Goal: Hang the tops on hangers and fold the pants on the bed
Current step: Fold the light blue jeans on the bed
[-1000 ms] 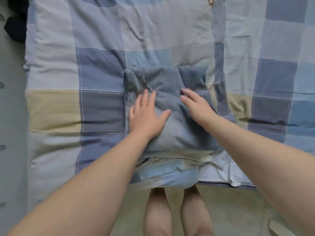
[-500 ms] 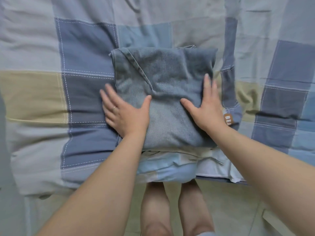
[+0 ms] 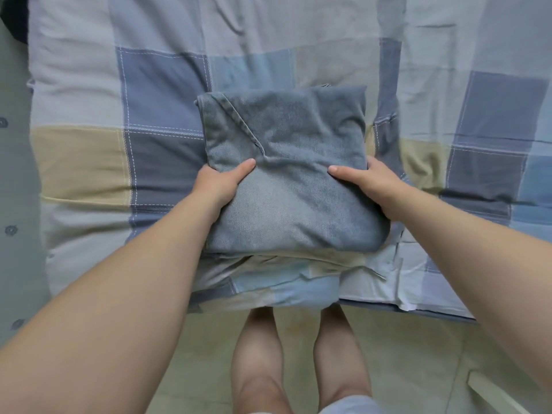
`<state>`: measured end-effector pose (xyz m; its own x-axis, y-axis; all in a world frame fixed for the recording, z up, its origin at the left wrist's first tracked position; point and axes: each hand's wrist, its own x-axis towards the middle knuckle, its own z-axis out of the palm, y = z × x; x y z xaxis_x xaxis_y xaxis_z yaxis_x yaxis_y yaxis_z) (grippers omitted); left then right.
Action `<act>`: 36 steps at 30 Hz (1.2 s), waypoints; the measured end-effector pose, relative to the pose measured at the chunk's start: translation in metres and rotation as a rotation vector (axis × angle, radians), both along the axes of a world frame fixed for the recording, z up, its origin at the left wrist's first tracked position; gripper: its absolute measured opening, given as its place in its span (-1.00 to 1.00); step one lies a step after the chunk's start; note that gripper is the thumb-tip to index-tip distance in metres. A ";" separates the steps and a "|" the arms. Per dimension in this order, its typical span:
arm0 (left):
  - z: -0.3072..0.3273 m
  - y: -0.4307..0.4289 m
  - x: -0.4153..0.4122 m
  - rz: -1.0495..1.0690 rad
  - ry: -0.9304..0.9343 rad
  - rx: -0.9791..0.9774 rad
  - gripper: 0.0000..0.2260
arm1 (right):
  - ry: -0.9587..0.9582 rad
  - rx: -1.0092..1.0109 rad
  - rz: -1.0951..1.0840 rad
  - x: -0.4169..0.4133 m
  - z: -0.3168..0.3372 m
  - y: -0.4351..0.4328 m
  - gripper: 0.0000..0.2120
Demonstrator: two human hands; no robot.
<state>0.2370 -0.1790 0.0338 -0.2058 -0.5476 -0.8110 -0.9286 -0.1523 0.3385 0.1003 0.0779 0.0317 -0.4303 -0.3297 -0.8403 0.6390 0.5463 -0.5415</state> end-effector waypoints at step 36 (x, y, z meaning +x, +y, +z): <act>0.352 0.214 0.050 -0.965 0.463 0.329 -0.76 | 0.412 0.042 -1.238 0.329 0.422 0.199 -0.62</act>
<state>0.2873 0.0350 0.3862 -0.7479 0.2315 -0.6221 -0.5008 0.4183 0.7578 0.4290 0.2772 0.4534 -0.6542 0.4916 -0.5747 0.5196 -0.2599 -0.8139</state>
